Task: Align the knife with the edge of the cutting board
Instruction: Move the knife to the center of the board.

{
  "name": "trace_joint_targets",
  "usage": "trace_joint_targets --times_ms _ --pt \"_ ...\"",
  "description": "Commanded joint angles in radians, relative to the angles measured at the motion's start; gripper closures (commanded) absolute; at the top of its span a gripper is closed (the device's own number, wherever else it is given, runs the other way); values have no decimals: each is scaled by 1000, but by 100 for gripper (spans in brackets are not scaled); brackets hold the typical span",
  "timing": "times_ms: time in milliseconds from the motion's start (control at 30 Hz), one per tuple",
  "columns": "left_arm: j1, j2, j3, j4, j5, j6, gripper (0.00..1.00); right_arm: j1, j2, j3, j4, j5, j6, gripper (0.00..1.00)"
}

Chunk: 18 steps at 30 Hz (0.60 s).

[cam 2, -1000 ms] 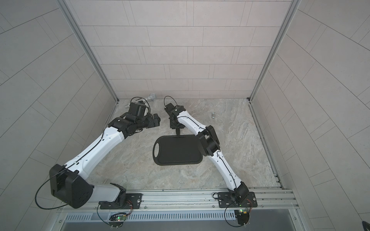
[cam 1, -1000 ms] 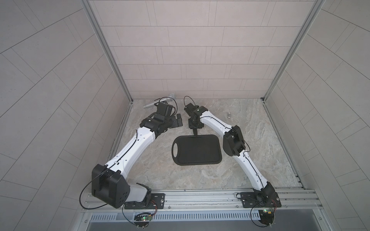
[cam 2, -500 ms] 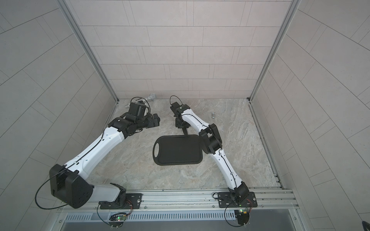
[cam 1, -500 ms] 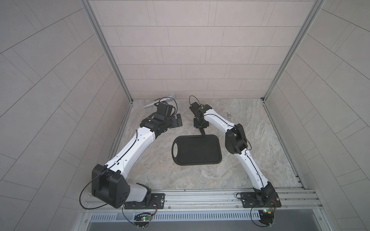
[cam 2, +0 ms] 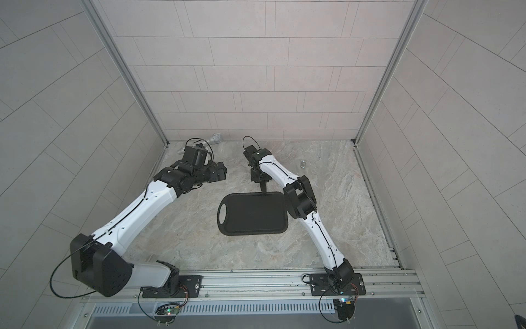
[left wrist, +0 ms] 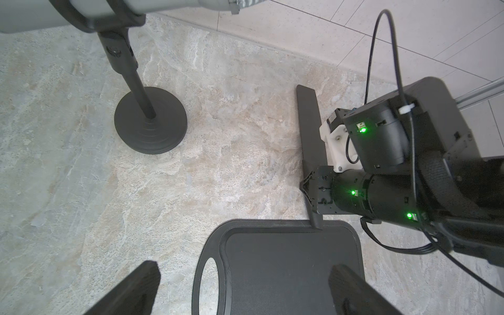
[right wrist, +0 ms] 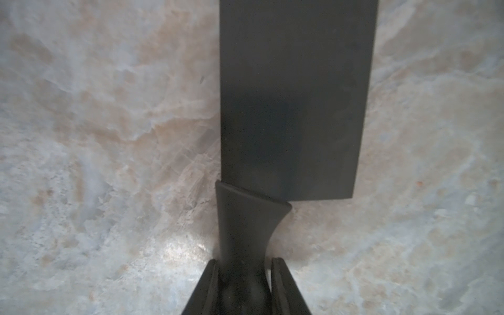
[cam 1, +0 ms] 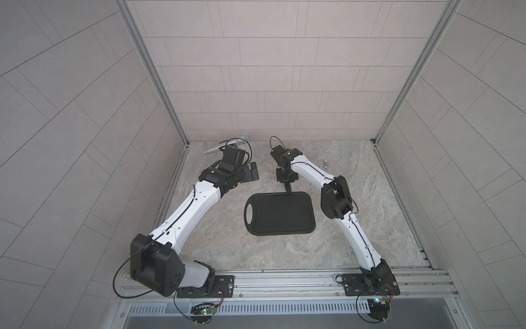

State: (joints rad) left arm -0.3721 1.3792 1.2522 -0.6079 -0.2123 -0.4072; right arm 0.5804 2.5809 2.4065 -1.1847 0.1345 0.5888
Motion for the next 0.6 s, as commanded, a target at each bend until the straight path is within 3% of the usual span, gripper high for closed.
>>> trace_joint_targets --times_ms 0,167,333,567 --pt "6 0 29 -16 -4 16 0 -20 -19 -34 -35 7 -13 76" --pt "6 3 30 -16 -2 16 0 -32 -50 -66 -12 2 -36 84" --pt "8 5 31 -18 -4 18 0 -55 -98 -132 25 -5 -62 100" --pt "11 6 32 -22 1 17 0 -63 -199 -259 68 20 -107 100"
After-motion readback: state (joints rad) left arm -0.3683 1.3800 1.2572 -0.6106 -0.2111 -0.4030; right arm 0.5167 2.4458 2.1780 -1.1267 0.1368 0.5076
